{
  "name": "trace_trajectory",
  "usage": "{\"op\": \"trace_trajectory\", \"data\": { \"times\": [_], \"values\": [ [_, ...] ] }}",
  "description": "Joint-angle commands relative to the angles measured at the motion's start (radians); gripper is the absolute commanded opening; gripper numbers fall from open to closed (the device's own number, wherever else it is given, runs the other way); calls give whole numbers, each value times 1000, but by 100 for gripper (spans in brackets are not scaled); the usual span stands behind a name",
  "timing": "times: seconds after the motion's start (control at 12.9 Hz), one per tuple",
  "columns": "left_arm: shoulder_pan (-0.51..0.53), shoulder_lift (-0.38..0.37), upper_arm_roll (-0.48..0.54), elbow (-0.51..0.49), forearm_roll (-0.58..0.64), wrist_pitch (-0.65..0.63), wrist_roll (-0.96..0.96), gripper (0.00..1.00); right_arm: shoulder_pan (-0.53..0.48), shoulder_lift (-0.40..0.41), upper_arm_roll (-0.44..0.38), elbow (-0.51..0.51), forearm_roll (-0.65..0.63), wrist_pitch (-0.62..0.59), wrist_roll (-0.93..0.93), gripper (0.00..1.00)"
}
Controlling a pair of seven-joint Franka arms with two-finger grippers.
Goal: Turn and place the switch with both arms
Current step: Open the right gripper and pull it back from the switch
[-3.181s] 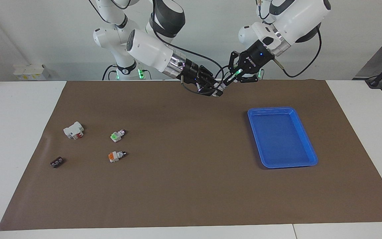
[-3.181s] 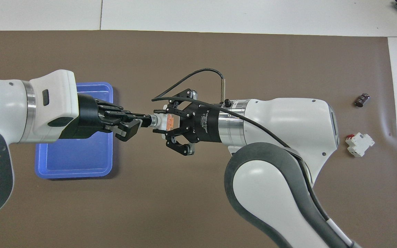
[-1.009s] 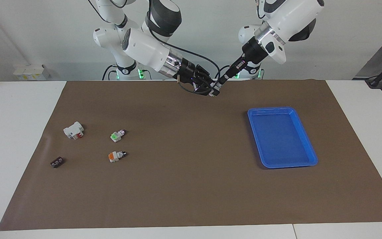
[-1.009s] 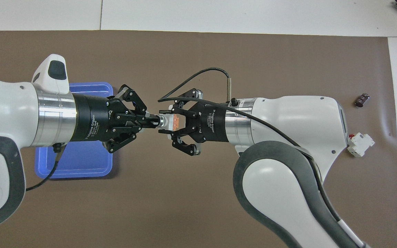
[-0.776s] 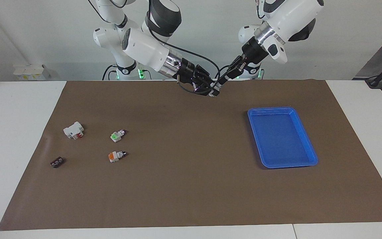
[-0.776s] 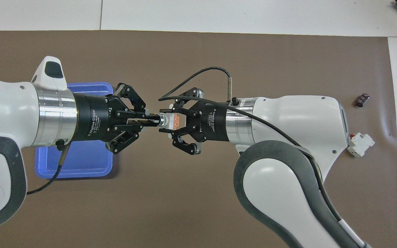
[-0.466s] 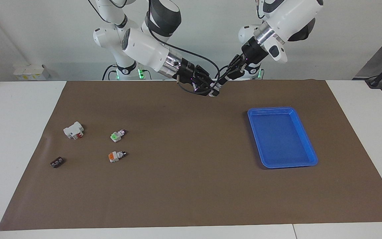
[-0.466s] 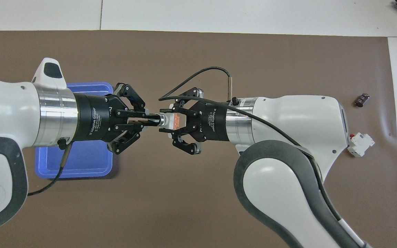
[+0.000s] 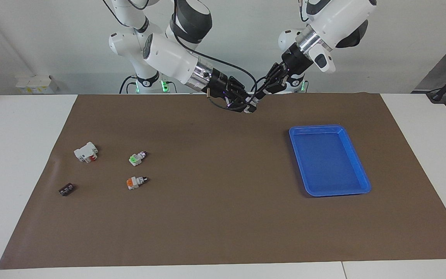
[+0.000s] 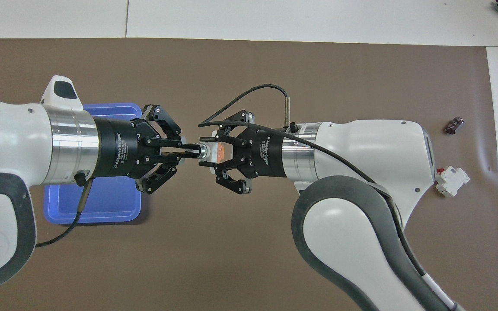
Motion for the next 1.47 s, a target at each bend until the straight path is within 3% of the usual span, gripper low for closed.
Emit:
{"op": "trace_trajectory", "data": {
  "times": [0.0, 0.47, 0.54, 0.62, 0.7, 1.01, 1.4],
  "values": [
    [3, -8, -11, -1, 6, 17, -33, 0, 8, 7, 14, 9, -4, 9, 13, 0],
    [4, -8, -11, -4, 16, 23, -27, 0, 6, 7, 14, 7, -4, 9, 14, 0],
    [9, -8, -11, -2, 16, 21, -27, 0, 6, 6, 14, 6, -6, 8, 13, 9],
    [11, -8, -11, -4, 16, 18, -27, 0, 6, 6, 13, 6, -9, 8, 8, 63],
    [12, -8, -11, -4, 14, 17, -27, 0, 6, 3, 14, 6, -50, 4, 5, 100],
    [23, -9, -4, -9, 20, 15, -18, 0, -23, -34, 7, 6, -130, -100, -3, 100],
    [34, -41, 8, -80, 51, 9, 55, 0, -154, -109, 6, 10, -207, -230, -110, 100]
  ]
}}
